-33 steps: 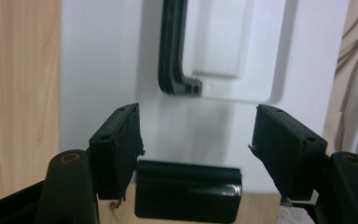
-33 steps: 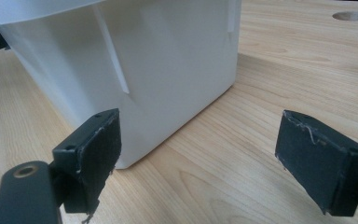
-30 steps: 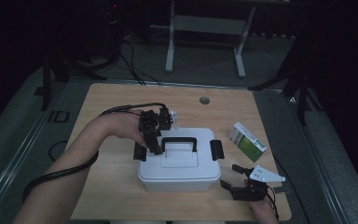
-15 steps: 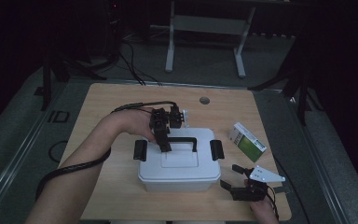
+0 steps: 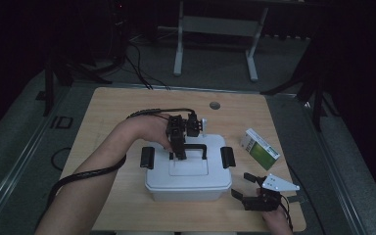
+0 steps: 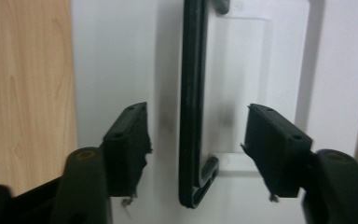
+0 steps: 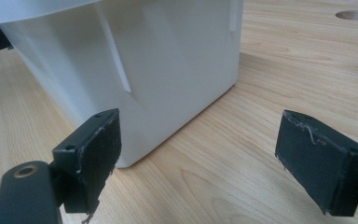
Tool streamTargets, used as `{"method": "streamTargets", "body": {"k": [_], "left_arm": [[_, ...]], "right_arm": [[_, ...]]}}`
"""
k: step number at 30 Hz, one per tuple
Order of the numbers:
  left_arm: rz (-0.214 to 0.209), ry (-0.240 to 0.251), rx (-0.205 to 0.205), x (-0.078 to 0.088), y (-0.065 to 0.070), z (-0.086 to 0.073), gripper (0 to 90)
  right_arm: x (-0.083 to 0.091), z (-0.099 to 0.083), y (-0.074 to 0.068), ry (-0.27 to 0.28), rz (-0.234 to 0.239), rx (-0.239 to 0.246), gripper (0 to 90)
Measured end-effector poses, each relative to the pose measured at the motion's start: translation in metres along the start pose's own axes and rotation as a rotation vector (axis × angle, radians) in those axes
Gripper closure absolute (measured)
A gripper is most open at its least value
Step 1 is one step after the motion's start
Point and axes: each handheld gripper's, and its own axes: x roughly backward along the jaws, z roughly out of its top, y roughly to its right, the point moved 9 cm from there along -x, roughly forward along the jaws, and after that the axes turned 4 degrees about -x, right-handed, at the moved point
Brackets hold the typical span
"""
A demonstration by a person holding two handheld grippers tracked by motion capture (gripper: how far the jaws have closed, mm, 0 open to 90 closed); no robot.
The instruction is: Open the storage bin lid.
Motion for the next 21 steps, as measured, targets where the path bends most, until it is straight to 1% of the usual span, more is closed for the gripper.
{"method": "streamTargets", "body": {"k": [2, 4, 5, 6, 7, 9, 10, 12, 13, 15, 17, 21], "left_arm": [[-0.004, -0.008, 0.003, -0.001, 0.001, 0.002, 40.6], [0.002, -0.019, 0.005, -0.002, 0.001, 0.003, 42.1], [0.002, -0.025, -0.004, -0.003, 0.001, 0.003, 45.8], [0.004, -0.025, -0.004, -0.003, 0.001, 0.004, 45.8], [0.001, -0.026, -0.006, -0.003, 0.001, 0.005, 49.2], [-0.005, -0.021, -0.013, -0.004, 0.001, 0.007, 50.7], [-0.01, -0.017, -0.006, -0.004, 0.002, 0.009, 51.9], [-0.014, -0.016, -0.009, -0.005, 0.002, 0.011, 52.7], [-0.009, -0.02, -0.019, -0.006, 0.002, 0.011, 53.9], [-0.017, -0.02, -0.017, -0.007, 0.002, 0.012, 58.0], [-0.014, -0.02, -0.025, -0.008, 0.002, 0.013, 62.2], [-0.019, -0.017, -0.028, -0.009, 0.003, 0.015, 65.5]], "right_arm": [[0.0, 0.0, 0.0, 0.0, 0.0, 0.0, 13.9], [0.0, -0.001, 0.0, -0.001, -0.002, 0.002, 13.9], [0.0, -0.001, 0.0, -0.004, -0.002, 0.0, 13.9], [0.0, -0.001, 0.0, -0.004, -0.002, 0.0, 13.9], [0.0, -0.001, 0.0, -0.004, -0.002, 0.002, 13.9], [0.0, -0.001, 0.0, -0.005, -0.003, 0.002, 13.9], [0.0, -0.001, 0.0, -0.005, -0.003, 0.002, 13.9], [0.0, 0.0, 0.0, -0.001, -0.003, 0.004, 13.9], [0.0, 0.0, 0.0, -0.001, -0.003, 0.003, 13.9], [0.0, -0.001, 0.0, -0.001, -0.004, 0.004, 13.9], [0.0, -0.001, 0.0, -0.003, -0.006, 0.005, 14.0], [0.0, -0.001, 0.0, -0.001, -0.005, 0.006, 14.0]]}}
